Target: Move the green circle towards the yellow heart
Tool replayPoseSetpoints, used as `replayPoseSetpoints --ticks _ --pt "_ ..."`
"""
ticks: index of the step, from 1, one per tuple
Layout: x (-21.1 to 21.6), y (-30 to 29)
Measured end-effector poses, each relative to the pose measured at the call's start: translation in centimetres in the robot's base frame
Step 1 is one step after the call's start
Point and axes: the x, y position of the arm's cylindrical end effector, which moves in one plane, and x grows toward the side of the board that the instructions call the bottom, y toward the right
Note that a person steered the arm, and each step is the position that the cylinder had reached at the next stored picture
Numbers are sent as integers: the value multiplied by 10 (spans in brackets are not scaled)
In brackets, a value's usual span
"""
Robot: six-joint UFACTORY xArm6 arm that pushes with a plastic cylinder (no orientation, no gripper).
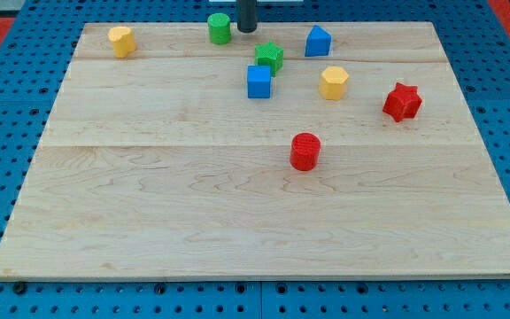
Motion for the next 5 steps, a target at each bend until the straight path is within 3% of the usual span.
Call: replayPoseSetpoints --ticks 5 --pt "17 -175"
